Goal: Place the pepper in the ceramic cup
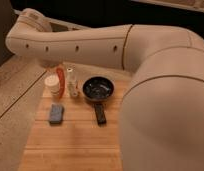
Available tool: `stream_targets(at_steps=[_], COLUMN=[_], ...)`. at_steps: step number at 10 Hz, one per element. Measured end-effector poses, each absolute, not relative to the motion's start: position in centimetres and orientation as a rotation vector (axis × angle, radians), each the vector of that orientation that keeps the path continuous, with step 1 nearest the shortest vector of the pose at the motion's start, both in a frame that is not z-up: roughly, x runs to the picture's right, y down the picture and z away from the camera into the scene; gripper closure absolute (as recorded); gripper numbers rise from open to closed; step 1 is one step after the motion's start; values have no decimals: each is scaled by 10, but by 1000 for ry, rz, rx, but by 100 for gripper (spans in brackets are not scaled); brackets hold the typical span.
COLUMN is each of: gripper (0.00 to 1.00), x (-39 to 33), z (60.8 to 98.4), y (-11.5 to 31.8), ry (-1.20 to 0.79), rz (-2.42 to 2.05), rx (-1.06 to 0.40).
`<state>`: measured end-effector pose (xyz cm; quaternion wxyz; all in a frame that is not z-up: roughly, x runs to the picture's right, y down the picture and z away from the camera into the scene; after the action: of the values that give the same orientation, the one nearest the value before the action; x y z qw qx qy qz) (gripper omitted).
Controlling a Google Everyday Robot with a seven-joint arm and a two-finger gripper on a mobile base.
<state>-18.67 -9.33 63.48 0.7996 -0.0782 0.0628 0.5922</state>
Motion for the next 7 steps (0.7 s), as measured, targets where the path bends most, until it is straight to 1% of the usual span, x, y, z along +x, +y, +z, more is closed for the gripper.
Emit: stream_targets(at_steps=[1,2,4,5,7], gripper=[100,100,100,100,100], x=[-186,-189,-203,-219,-249], z=[636,642,657,668,682], y=[-95,-106,-140,-169,-196], ry=[135,118,60,6,-69], rz=[1272,1256,1185,1108,982], rx=[-164,-150,-93,-26,43])
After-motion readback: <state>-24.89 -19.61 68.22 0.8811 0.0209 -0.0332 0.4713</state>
